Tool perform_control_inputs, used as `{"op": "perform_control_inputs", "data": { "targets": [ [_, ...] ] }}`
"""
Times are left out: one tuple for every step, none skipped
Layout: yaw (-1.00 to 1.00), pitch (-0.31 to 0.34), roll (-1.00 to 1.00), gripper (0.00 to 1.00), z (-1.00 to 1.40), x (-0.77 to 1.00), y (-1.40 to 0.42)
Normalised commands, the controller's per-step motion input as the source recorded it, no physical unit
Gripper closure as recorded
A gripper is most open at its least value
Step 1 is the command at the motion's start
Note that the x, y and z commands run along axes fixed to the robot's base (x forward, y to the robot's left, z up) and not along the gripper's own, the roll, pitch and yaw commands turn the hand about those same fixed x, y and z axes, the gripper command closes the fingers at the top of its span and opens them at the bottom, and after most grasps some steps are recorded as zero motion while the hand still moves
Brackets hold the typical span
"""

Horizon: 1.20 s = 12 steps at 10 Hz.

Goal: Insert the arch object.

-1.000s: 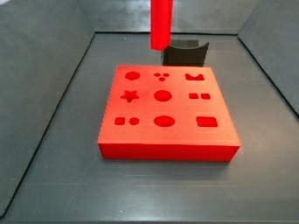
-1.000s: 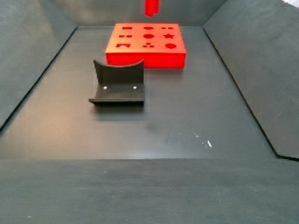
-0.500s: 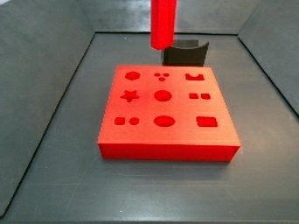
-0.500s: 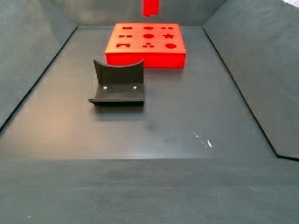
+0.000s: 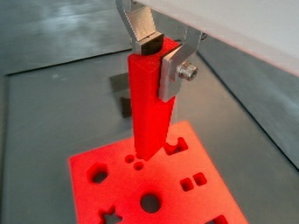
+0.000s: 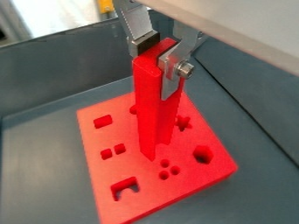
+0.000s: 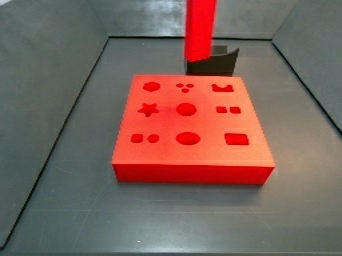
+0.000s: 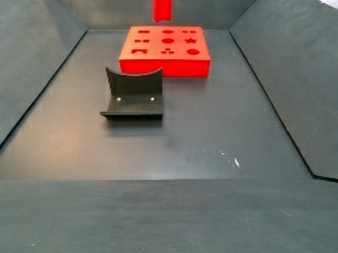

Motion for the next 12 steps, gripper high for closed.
{"op": "perform_control_inputs", "data": {
  "targets": [
    [-0.81, -0.003, 0.08, 1.00, -0.26, 0.35, 0.07],
    [-0.86, 0.000, 0.14, 1.00, -0.36, 0.25, 0.10],
    [-0.94, 0.000, 0.10, 1.00, -0.37, 0.15, 0.06],
    [-0.91, 0.000, 0.07, 1.00, -0.37, 0.15, 0.00],
    [-0.87, 0.000, 0.00, 1.00, -0.22, 0.22, 0.00],
    [-0.83, 0.000, 0.00, 1.00, -0.17, 0.28, 0.00],
    [-0.71, 0.000, 0.00, 1.00, -0.11, 0.41, 0.00],
    [-0.61, 0.000, 0.00, 1.00, -0.08, 0.48, 0.00],
    [-0.54, 0.003, 0.02, 1.00, -0.13, 0.57, 0.00],
    [-0.40, 0.059, 0.12, 1.00, -0.17, 0.54, 0.15],
    [-0.18, 0.106, 0.26, 1.00, -0.30, 0.31, 0.22],
    [0.00, 0.076, 0.23, 1.00, -0.28, 0.13, 0.14]
  ]
}}
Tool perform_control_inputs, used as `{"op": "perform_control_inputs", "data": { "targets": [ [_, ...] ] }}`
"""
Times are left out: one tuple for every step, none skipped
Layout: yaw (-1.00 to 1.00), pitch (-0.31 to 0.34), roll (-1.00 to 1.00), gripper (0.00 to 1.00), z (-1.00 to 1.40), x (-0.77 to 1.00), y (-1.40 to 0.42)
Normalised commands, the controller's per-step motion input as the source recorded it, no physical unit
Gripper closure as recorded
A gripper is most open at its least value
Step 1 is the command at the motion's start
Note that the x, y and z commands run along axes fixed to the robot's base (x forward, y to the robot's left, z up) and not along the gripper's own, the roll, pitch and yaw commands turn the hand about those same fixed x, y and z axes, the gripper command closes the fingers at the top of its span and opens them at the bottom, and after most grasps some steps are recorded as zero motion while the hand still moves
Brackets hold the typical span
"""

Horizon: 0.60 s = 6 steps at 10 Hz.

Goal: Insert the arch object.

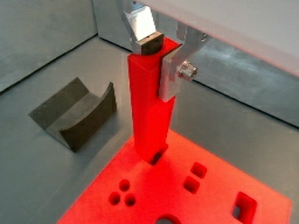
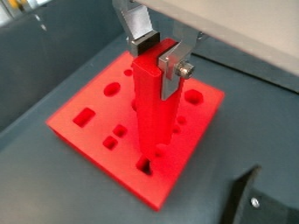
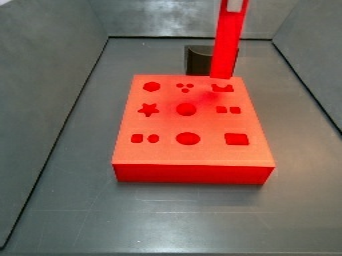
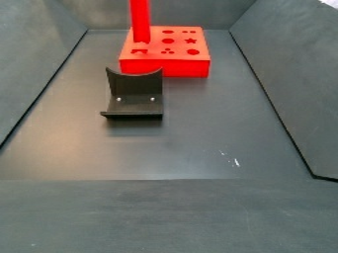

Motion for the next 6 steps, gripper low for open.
{"op": "perform_control_inputs", "data": {
  "targets": [
    [0.23, 0.077, 0.24, 1.00, -0.23, 0.21, 0.01],
    [0.37, 0.019, 0.29, 1.00, -0.19, 0.01, 0.00],
    [0.46, 0.000, 0.26, 1.00, -0.17, 0.02, 0.00],
    [0.55, 0.000, 0.28, 1.00, -0.15, 0.00, 0.00],
    [0.52, 0.000, 0.21, 1.00, -0.09, 0.03, -0.06],
    [0.06, 0.000, 0.00, 1.00, 0.01, 0.00, -0.09]
  ]
}}
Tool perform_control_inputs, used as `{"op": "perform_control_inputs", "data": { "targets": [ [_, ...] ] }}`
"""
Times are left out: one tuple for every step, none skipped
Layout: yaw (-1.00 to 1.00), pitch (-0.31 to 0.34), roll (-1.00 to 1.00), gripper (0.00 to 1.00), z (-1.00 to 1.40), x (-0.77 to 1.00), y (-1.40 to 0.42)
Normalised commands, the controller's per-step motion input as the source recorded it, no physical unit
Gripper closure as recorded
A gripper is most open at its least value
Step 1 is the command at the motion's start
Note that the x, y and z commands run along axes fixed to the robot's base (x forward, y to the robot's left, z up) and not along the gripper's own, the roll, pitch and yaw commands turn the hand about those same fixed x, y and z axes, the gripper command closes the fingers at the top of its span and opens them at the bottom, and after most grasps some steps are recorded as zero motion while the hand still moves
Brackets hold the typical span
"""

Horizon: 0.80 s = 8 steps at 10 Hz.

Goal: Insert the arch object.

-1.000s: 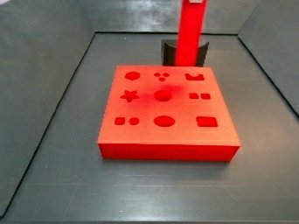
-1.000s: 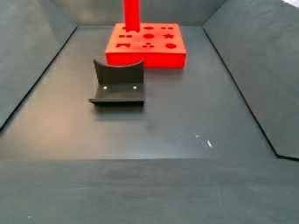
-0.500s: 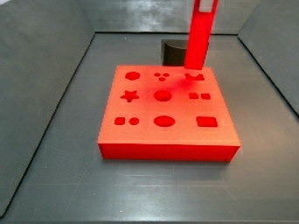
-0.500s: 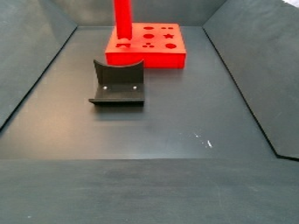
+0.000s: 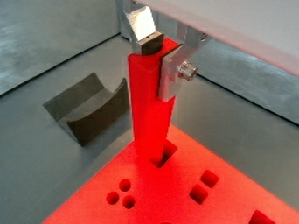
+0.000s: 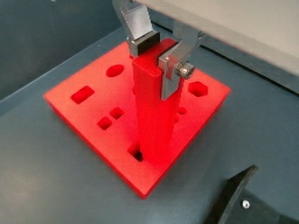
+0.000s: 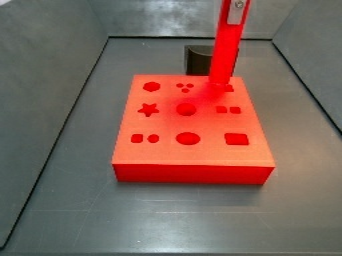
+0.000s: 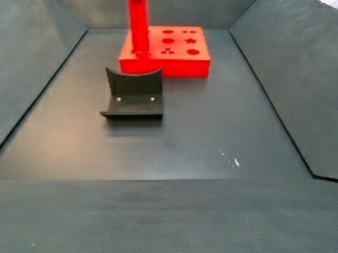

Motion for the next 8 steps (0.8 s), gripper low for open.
{"op": "perform_control_inputs", "data": {
  "targets": [
    [0.00, 0.000, 0.00, 1.00, -0.02, 0.00, 0.00],
    [0.27, 0.000, -0.18, 1.00, 0.07, 0.06, 0.00],
    [0.17, -0.033, -0.15, 1.00, 0.06, 0.08, -0.15],
    [0.13, -0.037, -0.13, 1.00, 0.04, 0.17, -0.15],
    [0.22, -0.039, -0.10, 1.00, 0.00, 0.11, -0.06],
    [0.28, -0.034, -0.06, 1.00, -0.03, 0.01, 0.00],
    [0.10, -0.024, 0.00, 1.00, -0.08, 0.00, -0.05],
    [0.00, -0.050, 0.00, 1.00, -0.17, 0.03, -0.07]
  ]
}}
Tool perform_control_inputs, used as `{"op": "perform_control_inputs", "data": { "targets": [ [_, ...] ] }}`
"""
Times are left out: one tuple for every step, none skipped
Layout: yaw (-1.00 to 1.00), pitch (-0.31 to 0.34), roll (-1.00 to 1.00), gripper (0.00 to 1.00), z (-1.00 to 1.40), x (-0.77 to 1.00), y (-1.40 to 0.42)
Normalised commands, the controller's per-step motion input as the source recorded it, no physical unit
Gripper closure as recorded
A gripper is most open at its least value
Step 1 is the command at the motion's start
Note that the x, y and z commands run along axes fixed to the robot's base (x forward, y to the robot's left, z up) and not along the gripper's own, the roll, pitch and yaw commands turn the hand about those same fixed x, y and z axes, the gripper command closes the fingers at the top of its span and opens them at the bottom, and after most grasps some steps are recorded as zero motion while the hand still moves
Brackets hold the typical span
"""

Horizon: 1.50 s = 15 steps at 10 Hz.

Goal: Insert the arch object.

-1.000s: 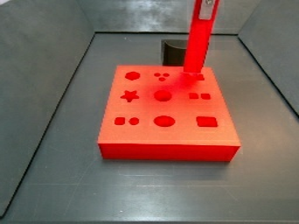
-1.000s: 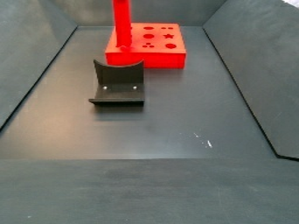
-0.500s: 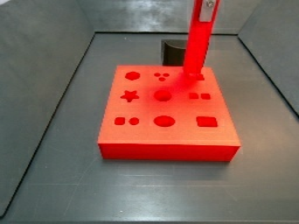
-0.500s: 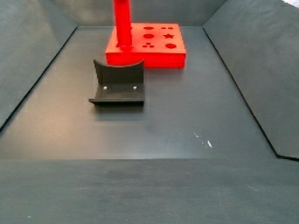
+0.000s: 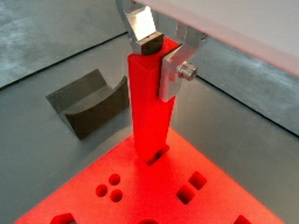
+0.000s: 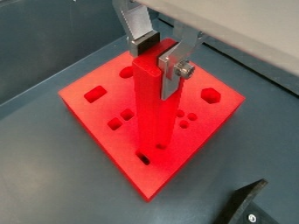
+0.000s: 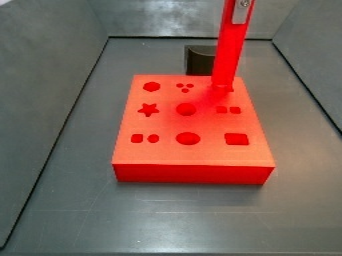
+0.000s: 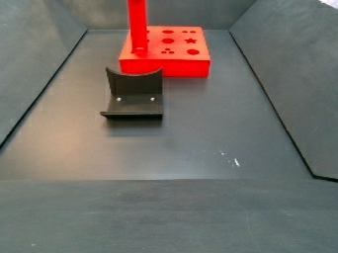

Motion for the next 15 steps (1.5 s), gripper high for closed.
{"op": "perform_control_inputs", "data": {
  "targets": [
    [0.00, -0.120, -0.07, 1.00, -0.20, 0.06, -0.13],
    [-0.17, -0.179, -0.13, 1.00, -0.25, 0.08, -0.03],
    [-0.37, -0.167, -0.15, 1.00, -0.21, 0.10, 0.00],
    [-0.35, -0.119, -0.11, 1.00, -0.18, 0.03, 0.09],
    [-0.26, -0.061, -0.09, 1.00, -0.19, 0.00, 0.16],
    [-0.33, 0.000, -0.08, 1.00, -0.22, -0.07, 0.20],
    [-0.27, 0.000, -0.16, 1.00, -0.23, -0.16, 0.18],
    [0.00, -0.011, -0.27, 1.00, -0.24, 0.00, 0.06],
    [0.00, -0.041, -0.17, 1.00, -0.33, 0.00, 0.00],
    [0.01, -0.004, -0.02, 1.00, -0.32, 0.00, 0.00],
    [0.00, 0.000, 0.00, 1.00, -0.11, 0.00, 0.00],
    [0.00, -0.087, 0.05, 1.00, -0.65, 0.00, 0.00],
    [0.00, -0.114, 0.11, 1.00, -0.91, 0.00, 0.00],
    [0.00, -0.140, 0.07, 1.00, -0.97, -0.01, 0.00],
    [0.00, -0.156, 0.05, 1.00, -0.92, -0.01, 0.00]
  ]
}}
